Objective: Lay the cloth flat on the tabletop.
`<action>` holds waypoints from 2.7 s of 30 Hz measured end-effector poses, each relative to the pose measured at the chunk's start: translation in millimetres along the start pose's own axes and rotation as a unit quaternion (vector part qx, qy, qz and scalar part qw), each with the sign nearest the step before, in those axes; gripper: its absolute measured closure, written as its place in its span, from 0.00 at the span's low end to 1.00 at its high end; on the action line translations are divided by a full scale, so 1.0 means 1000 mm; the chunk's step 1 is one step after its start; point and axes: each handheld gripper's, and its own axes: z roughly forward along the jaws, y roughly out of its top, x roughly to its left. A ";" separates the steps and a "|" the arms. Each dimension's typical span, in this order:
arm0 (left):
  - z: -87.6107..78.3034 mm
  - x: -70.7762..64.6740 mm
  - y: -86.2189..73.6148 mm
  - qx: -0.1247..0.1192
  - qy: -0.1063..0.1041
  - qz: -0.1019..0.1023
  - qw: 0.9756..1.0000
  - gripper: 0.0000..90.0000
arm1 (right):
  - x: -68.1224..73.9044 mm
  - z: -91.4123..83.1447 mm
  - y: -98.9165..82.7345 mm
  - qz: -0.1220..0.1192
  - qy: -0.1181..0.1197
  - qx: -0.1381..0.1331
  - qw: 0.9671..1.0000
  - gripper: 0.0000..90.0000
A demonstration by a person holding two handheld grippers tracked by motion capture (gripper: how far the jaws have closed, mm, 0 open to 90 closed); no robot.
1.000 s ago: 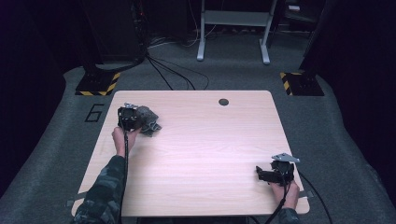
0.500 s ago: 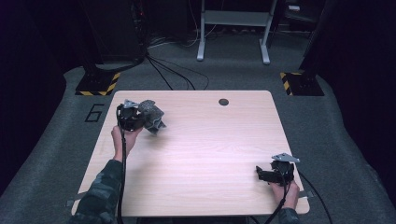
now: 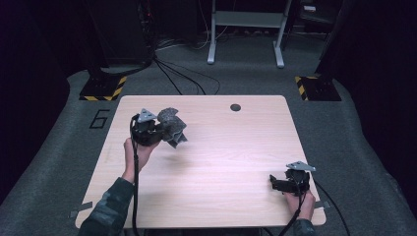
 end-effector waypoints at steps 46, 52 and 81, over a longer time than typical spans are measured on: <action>0.026 -0.093 -0.079 0.062 -0.105 -0.026 0.992 0.24 | 0.001 -0.002 -0.001 0.003 -0.003 -0.001 1.000 0.13; 0.014 -0.105 -0.085 0.062 -0.107 -0.004 0.992 0.22 | 0.005 -0.005 0.001 -0.001 0.007 0.007 1.000 0.15; 0.045 -0.142 -0.087 0.098 -0.107 0.062 0.987 0.60 | 0.177 0.010 0.043 -0.144 0.179 0.023 0.973 0.58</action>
